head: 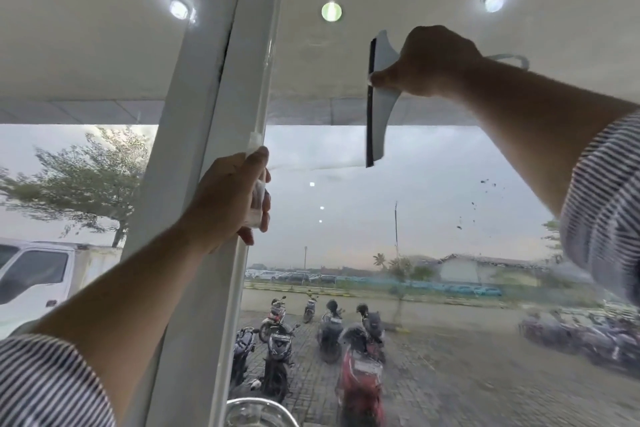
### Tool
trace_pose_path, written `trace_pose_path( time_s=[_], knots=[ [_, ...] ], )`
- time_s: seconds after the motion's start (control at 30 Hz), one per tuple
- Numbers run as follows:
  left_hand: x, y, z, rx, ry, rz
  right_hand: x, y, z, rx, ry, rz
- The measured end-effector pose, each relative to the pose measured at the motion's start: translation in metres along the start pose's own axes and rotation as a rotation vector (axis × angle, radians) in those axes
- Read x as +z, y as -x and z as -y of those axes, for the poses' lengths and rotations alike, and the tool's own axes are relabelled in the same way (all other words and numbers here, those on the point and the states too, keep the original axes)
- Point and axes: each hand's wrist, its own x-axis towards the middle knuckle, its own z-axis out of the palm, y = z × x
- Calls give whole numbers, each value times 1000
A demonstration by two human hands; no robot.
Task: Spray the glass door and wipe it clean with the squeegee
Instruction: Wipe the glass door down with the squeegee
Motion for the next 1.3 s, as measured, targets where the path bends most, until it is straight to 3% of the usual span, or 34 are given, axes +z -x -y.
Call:
trace_pose_path(
  time_s=[0.43, 0.6, 1.03, 1.3],
  knots=[
    [-3, 4, 3, 124, -112, 32, 61, -13, 112, -100, -213, 0],
    [-4, 1, 6, 162, -157, 17, 63, -16, 119, -129, -140, -24],
    [22, -5, -10, 60, -129, -46, 29, -8, 25, -64, 39, 53],
    [109, 2, -38, 74, 42, 53, 3, -1, -51, -38, 114, 61]
  ],
)
